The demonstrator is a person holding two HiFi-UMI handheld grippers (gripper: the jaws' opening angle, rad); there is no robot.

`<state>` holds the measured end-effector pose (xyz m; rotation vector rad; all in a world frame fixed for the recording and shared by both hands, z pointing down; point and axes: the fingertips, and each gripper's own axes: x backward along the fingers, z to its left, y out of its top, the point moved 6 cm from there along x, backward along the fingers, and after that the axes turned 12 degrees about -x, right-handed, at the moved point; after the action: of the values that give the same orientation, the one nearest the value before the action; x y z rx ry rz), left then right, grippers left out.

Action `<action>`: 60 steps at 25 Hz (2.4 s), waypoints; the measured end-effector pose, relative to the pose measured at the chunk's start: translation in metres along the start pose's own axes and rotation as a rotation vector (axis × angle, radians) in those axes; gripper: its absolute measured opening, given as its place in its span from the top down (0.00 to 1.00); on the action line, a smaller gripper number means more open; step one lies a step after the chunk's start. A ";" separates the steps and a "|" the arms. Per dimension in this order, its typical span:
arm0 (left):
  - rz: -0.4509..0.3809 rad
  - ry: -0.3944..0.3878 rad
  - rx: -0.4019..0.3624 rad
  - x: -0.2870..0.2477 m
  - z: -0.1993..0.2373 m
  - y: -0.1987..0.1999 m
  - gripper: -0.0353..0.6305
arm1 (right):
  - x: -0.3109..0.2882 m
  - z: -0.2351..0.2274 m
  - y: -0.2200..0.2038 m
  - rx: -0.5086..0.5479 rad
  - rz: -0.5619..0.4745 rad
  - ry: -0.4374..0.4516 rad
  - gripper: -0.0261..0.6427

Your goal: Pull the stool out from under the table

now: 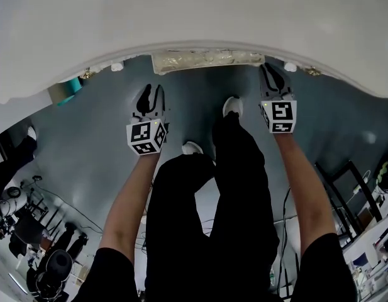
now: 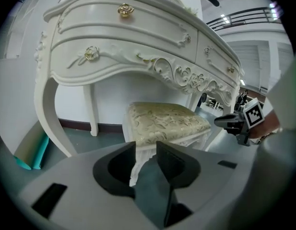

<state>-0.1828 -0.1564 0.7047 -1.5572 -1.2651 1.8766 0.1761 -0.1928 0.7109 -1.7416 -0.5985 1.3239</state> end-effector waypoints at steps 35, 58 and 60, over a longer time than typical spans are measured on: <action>0.149 -0.168 -0.171 -0.099 -0.006 -0.039 0.51 | -0.038 -0.030 -0.058 -0.095 0.139 0.161 0.60; 0.261 -0.213 -0.130 -0.072 -0.019 -0.054 0.51 | -0.029 -0.011 -0.065 -0.002 0.304 0.029 0.56; 0.293 -0.220 -0.137 -0.062 -0.024 -0.061 0.51 | -0.018 -0.004 -0.072 -0.001 0.334 0.034 0.56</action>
<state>-0.1560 -0.1631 0.7908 -1.7230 -1.3412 2.2379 0.1826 -0.1705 0.7812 -1.9198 -0.2954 1.5149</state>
